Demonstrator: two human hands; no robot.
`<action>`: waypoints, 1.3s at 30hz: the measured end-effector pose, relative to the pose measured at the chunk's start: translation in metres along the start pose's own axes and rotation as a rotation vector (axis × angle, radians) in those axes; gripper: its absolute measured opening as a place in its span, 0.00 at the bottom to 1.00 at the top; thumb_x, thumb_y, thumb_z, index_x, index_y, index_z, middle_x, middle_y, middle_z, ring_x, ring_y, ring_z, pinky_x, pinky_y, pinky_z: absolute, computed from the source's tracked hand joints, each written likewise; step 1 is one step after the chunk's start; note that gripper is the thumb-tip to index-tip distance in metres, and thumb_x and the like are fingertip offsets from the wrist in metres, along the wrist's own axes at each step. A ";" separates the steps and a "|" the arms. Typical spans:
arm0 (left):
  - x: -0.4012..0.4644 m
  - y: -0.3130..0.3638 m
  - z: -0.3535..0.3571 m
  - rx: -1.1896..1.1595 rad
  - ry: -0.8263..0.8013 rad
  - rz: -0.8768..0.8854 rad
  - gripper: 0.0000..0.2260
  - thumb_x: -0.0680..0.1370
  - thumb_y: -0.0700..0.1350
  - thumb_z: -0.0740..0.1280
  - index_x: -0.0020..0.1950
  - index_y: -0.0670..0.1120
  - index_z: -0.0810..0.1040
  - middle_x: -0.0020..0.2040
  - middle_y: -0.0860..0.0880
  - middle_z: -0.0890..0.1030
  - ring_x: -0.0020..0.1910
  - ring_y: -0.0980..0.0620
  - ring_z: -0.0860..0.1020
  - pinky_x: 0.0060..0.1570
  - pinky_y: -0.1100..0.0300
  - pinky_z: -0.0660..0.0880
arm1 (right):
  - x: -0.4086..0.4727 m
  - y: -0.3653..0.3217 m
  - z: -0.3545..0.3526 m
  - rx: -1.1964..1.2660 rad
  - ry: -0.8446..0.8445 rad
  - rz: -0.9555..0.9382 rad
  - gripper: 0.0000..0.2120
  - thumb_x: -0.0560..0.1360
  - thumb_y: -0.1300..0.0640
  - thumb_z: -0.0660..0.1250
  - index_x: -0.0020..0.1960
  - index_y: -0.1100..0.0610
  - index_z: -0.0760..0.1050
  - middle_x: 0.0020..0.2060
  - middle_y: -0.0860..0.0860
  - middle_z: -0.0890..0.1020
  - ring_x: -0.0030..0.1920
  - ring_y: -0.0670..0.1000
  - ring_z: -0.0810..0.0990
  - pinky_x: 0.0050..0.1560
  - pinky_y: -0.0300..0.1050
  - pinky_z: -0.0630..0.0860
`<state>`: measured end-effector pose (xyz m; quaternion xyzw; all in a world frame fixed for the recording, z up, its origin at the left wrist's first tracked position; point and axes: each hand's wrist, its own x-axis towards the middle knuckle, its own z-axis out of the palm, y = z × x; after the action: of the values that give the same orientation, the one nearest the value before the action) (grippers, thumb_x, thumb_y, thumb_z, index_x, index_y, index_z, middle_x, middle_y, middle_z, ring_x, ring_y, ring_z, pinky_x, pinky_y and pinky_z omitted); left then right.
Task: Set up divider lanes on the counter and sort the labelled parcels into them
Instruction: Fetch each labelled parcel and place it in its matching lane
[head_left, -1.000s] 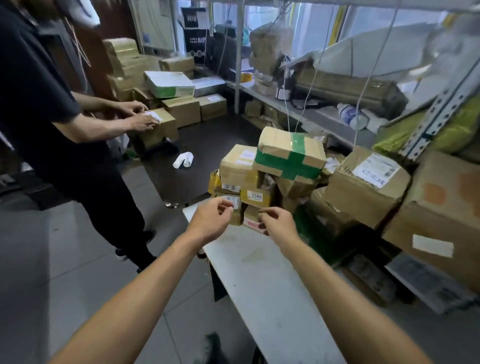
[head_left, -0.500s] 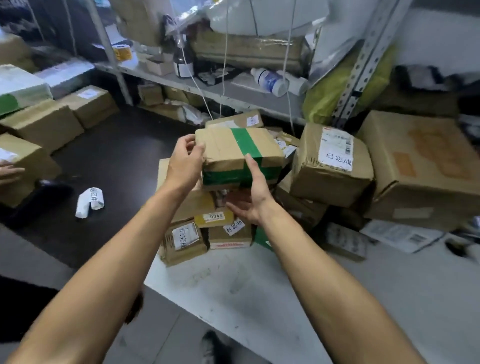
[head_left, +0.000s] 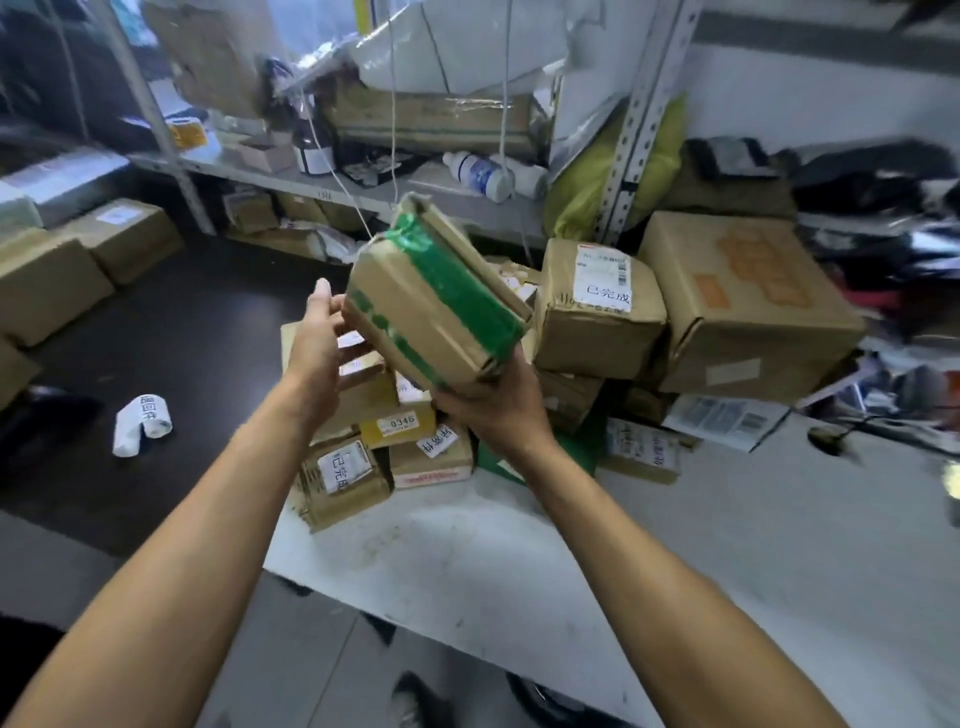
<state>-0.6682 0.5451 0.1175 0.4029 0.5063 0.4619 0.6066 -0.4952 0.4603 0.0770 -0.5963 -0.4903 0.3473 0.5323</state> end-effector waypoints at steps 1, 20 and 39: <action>-0.010 -0.002 -0.003 -0.065 -0.059 -0.025 0.26 0.84 0.64 0.50 0.61 0.48 0.80 0.59 0.45 0.83 0.64 0.41 0.80 0.62 0.43 0.78 | -0.011 0.004 -0.009 -0.051 -0.050 -0.036 0.39 0.69 0.57 0.80 0.75 0.44 0.66 0.66 0.43 0.78 0.64 0.37 0.77 0.60 0.39 0.78; -0.240 -0.160 0.177 -0.186 -0.719 -0.127 0.33 0.77 0.52 0.68 0.78 0.42 0.62 0.74 0.32 0.69 0.71 0.28 0.70 0.65 0.26 0.69 | -0.315 0.057 -0.226 0.573 0.329 0.413 0.26 0.73 0.35 0.70 0.62 0.52 0.79 0.55 0.53 0.85 0.54 0.53 0.84 0.52 0.62 0.83; -0.374 -0.286 0.426 0.453 -1.630 -0.567 0.47 0.58 0.73 0.76 0.71 0.50 0.77 0.64 0.38 0.79 0.57 0.39 0.81 0.51 0.46 0.80 | -0.531 0.109 -0.487 0.693 1.004 0.395 0.24 0.71 0.43 0.73 0.63 0.52 0.81 0.60 0.57 0.84 0.59 0.57 0.82 0.62 0.57 0.77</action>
<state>-0.2270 0.1024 0.0036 0.5759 0.0775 -0.2467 0.7756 -0.1634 -0.1846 0.0075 -0.5587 0.0782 0.2557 0.7851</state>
